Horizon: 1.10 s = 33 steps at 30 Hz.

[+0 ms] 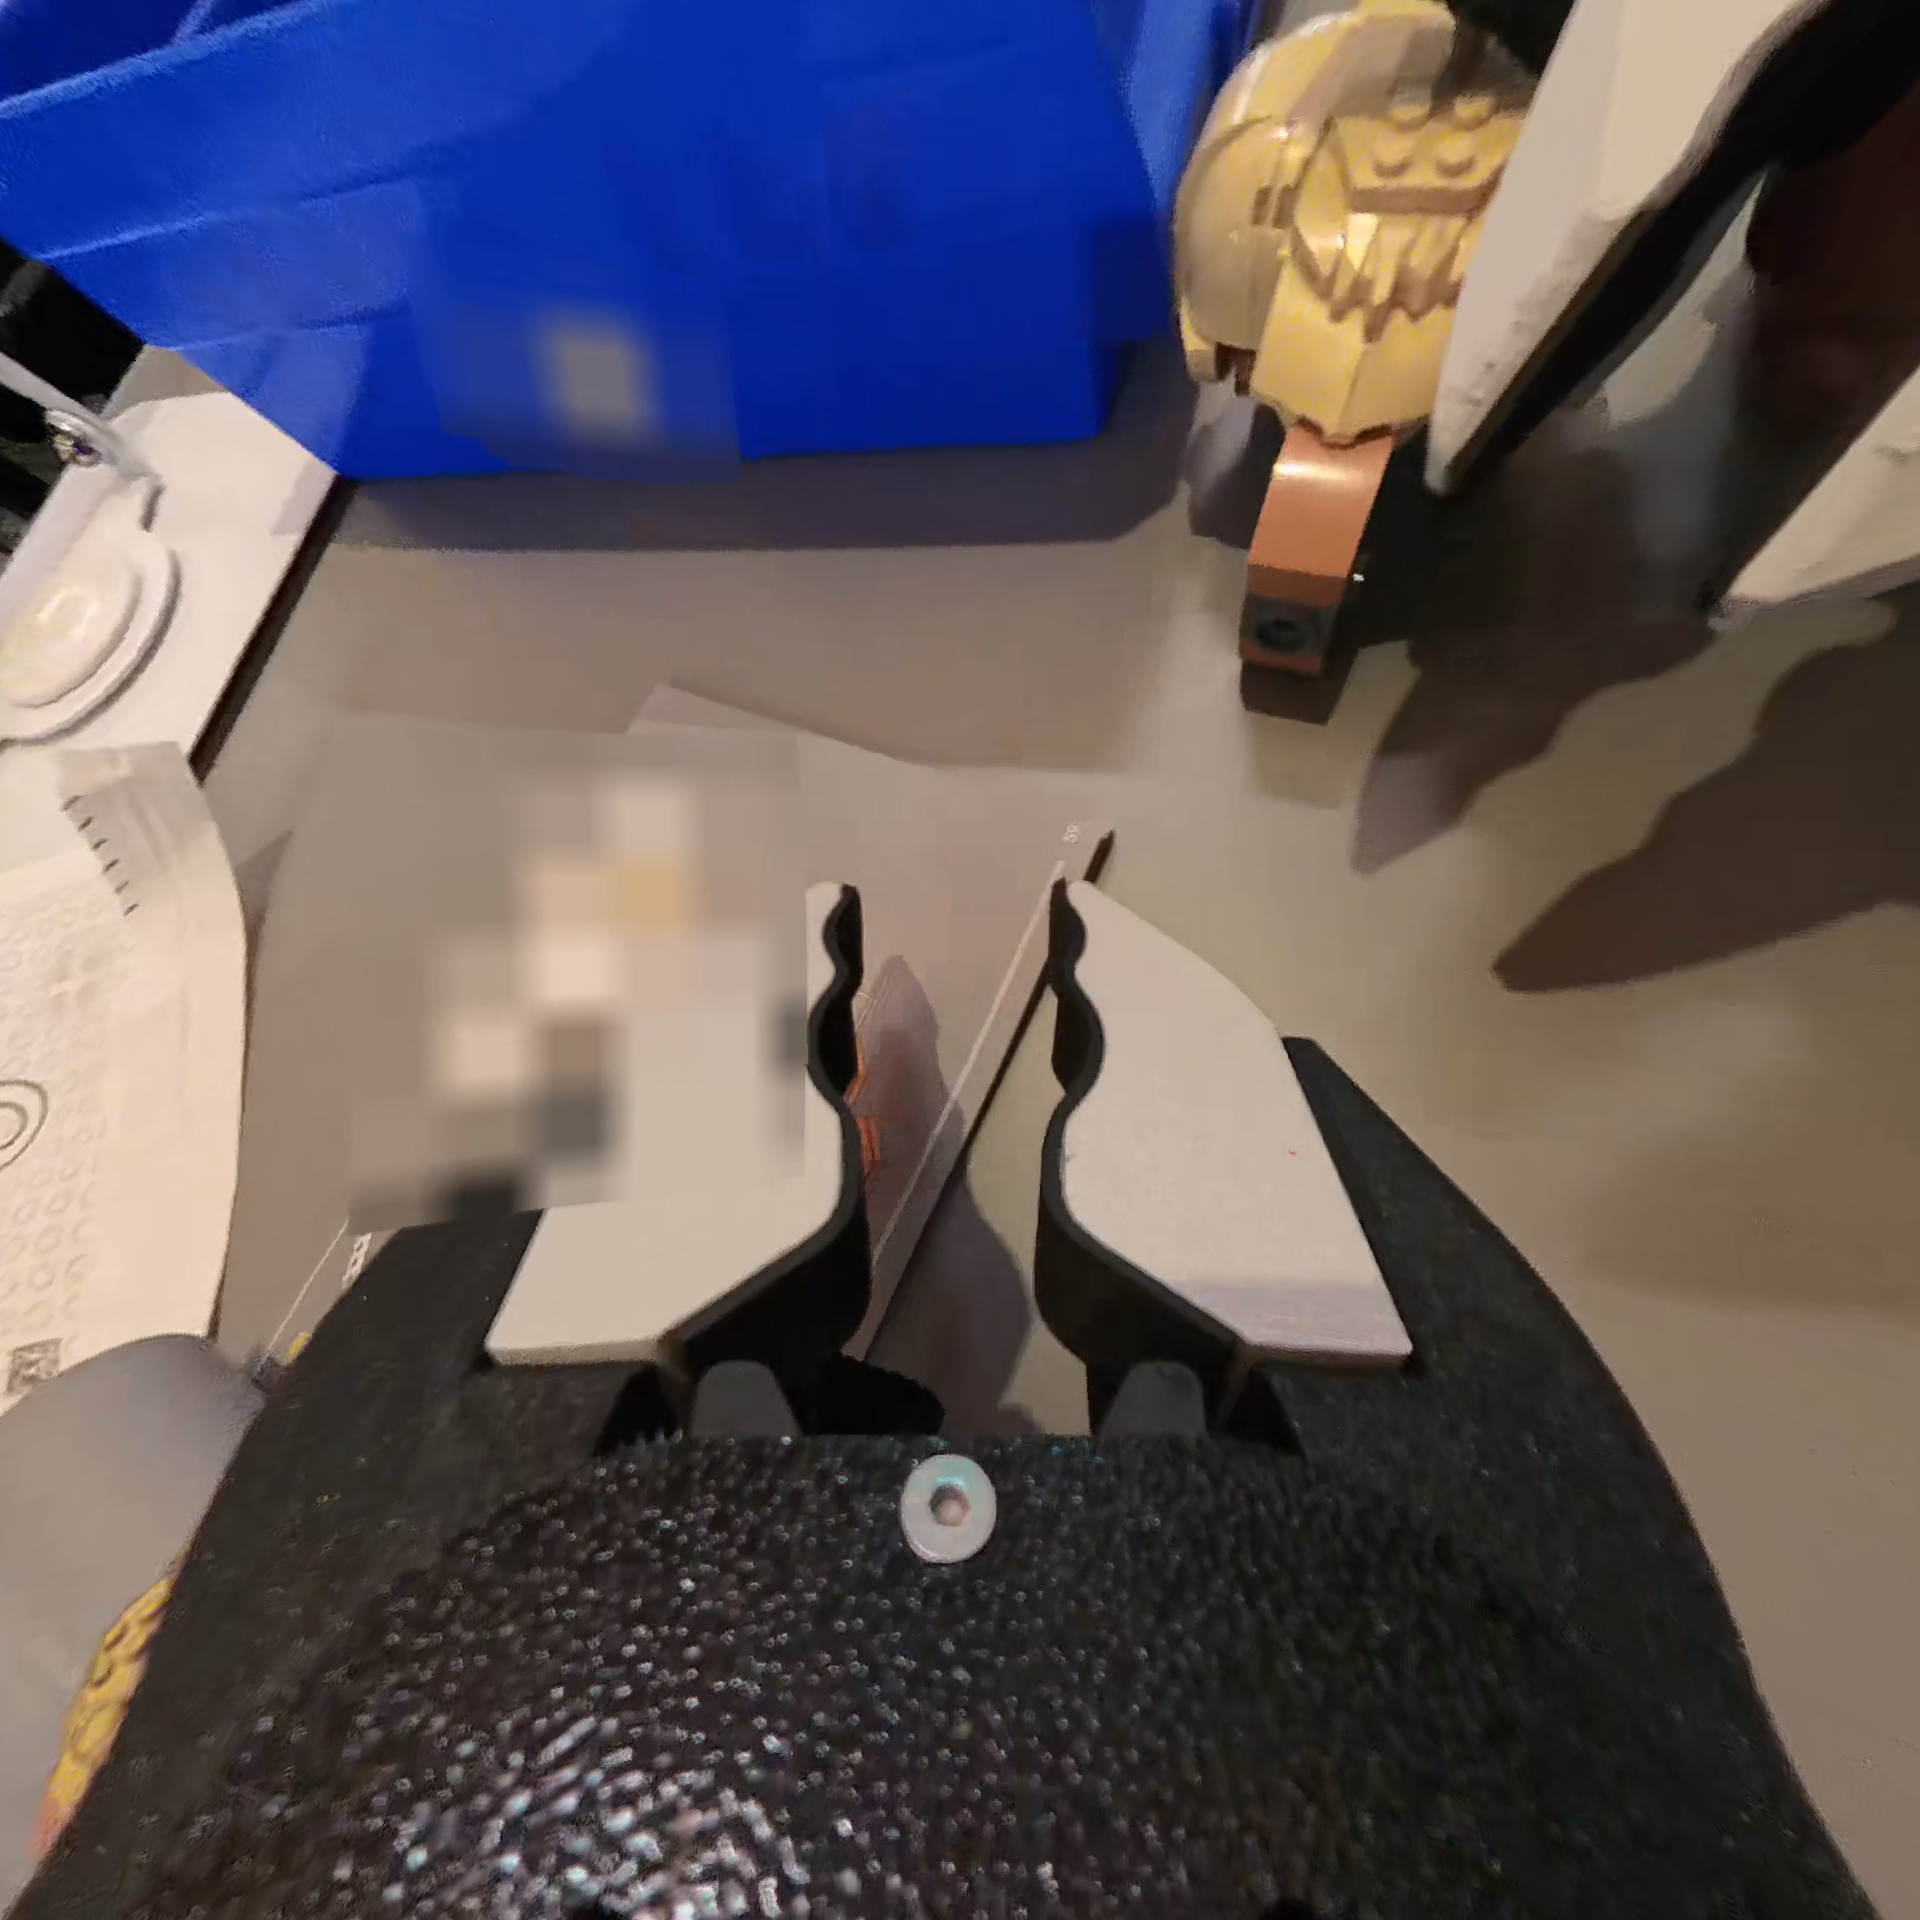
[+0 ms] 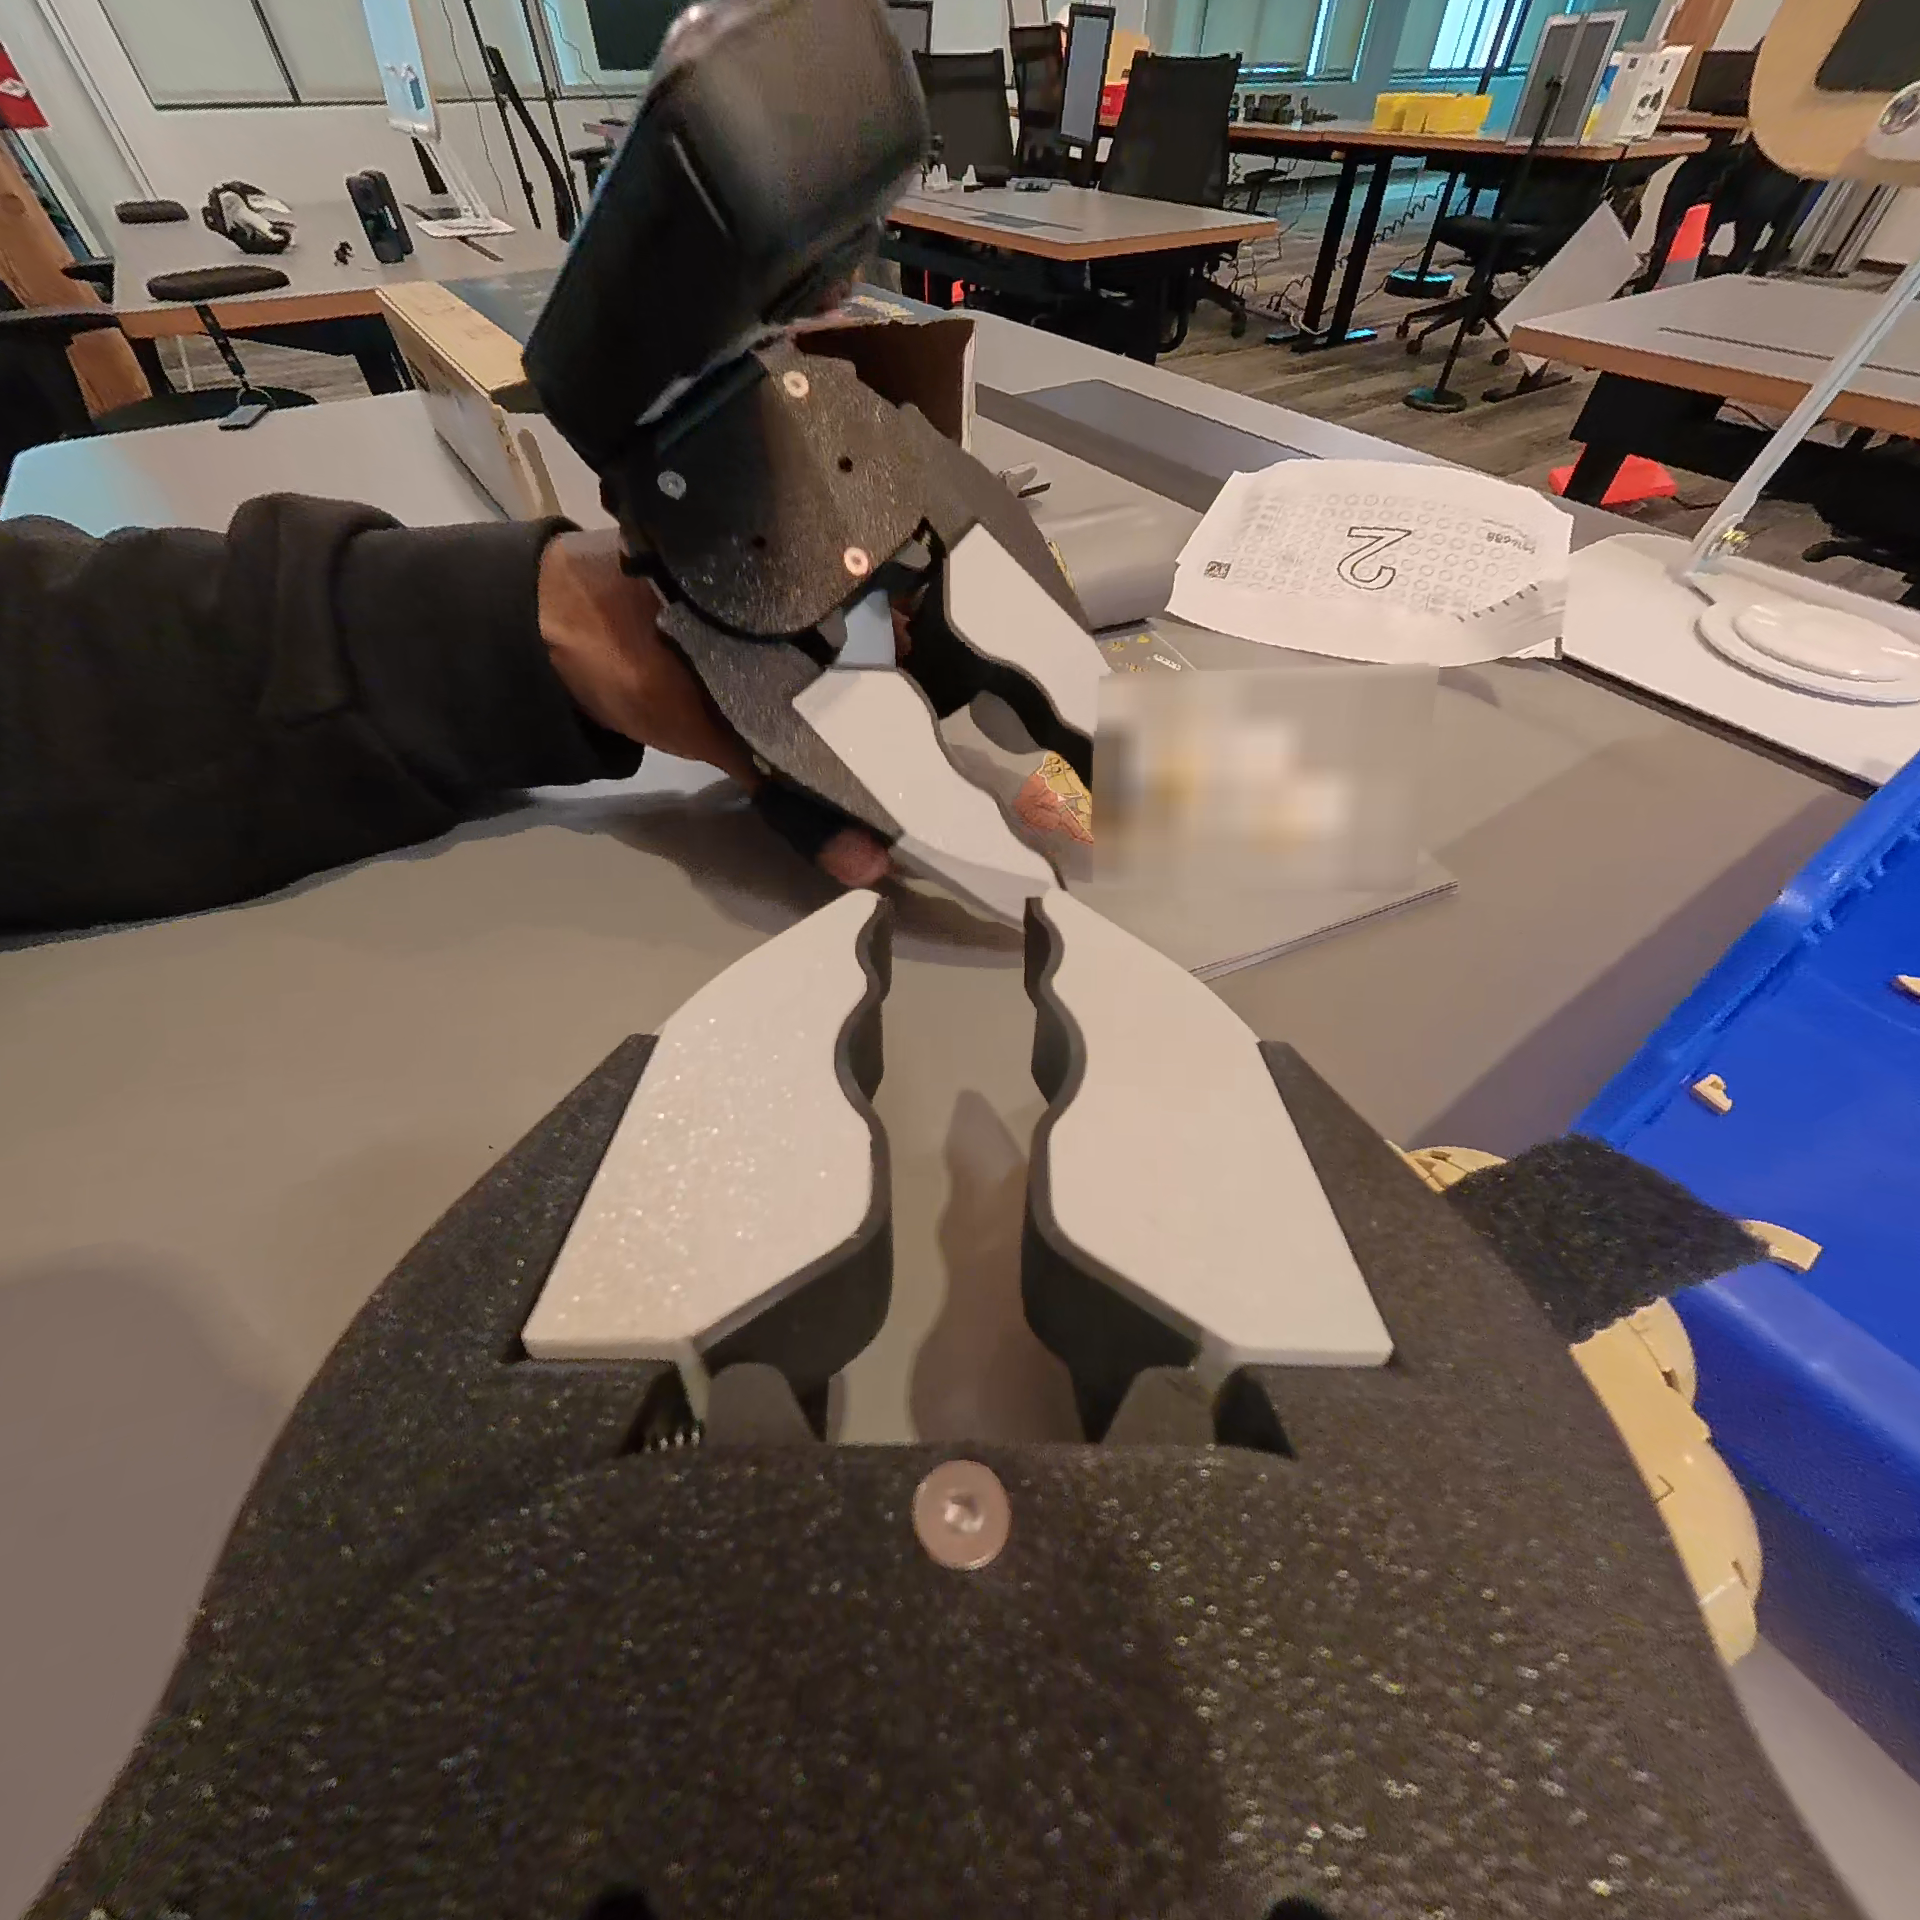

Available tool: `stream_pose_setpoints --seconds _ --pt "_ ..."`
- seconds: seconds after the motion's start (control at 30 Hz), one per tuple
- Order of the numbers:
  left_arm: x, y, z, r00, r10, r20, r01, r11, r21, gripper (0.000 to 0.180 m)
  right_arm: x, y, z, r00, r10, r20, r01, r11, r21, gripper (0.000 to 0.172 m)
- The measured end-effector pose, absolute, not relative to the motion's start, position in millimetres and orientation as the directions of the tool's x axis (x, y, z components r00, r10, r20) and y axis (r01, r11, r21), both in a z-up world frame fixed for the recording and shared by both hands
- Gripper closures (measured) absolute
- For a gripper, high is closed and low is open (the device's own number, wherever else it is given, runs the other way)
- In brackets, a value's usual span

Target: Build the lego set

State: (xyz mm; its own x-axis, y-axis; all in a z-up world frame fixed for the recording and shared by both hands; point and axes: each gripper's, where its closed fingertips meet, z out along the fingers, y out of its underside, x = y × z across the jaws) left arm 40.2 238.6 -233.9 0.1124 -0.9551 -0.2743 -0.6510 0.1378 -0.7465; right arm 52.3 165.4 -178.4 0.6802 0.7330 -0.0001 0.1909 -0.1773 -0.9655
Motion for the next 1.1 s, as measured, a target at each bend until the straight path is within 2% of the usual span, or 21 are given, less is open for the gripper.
stream_pose_setpoints --seconds 0.1,0.77,1.1 --pt "45.2 235.9 -242.4 0.079 -0.945 -0.316 -0.697 0.174 -0.696 0.147 51.9 165.4 -178.5 0.68 0.734 0.0 0.192 -0.178 -0.965 0.148" --pt "46.3 236.4 -238.8 0.097 -0.952 -0.292 -0.678 0.151 -0.719 0.147 50.8 164.7 -178.8 0.673 0.74 0.0 0.194 -0.177 -0.965 0.147" --pt "47.1 235.3 -242.4 0.082 -0.948 -0.308 -0.698 0.166 -0.696 0.147 50.3 164.5 -179.1 0.671 0.741 0.001 0.196 -0.177 -0.965 0.147"
